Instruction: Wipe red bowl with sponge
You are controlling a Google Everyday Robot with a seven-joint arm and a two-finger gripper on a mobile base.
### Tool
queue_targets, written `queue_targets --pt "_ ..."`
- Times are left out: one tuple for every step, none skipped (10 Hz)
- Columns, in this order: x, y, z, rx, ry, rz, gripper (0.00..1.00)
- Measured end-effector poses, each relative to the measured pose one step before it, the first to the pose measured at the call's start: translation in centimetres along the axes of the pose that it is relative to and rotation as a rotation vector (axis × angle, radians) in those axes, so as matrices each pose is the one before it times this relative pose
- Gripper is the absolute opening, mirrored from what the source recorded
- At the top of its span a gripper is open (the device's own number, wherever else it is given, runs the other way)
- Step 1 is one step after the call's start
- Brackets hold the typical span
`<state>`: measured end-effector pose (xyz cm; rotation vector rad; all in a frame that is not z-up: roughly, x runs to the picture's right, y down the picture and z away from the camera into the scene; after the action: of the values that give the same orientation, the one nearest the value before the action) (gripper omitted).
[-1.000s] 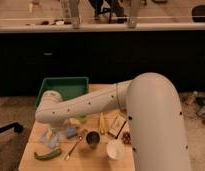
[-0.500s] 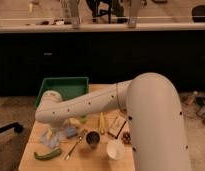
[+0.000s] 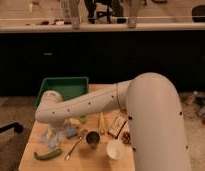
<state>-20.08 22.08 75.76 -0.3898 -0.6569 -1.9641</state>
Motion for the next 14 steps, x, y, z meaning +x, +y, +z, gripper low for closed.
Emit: queue_targets --pt "-0.007 0.003 0.013 0.00000 -0.00027 0.00011 1.00" --pt "0.002 -0.002 0.000 0.00004 0.00001 0.00002 1.00" --pt "-0.003 0.000 0.004 0.00001 -0.00008 -0.00004 1.00" --pt "0.002 0.000 -0.004 0.00002 0.00009 -0.00002 1.00" --pt "0.001 -0.004 0.000 0.00009 0.00000 -0.00002 1.00" --pt "-0.005 0.006 0.004 -0.00011 -0.00006 0.00006 1.00" --pt "-0.080 0.051 0.156 0.00452 -0.00167 0.00453 1.00" --pt "-0.268 0.455 0.362 0.00933 -0.00390 0.01369 1.00" --pt "-0.241 0.378 0.411 0.00641 -0.00549 0.00965 1.00" --pt "-0.249 0.122 0.707 0.00925 -0.01179 0.00876 1.00" --pt "-0.055 0.163 0.559 0.00651 -0.00761 0.00877 1.00" --pt "-0.085 0.066 0.409 0.00136 -0.00960 0.00431 1.00" --pt "-0.032 0.113 0.494 0.00425 -0.01148 0.00422 1.00" --pt "-0.001 0.082 0.703 -0.00038 -0.01937 -0.00369 1.00"
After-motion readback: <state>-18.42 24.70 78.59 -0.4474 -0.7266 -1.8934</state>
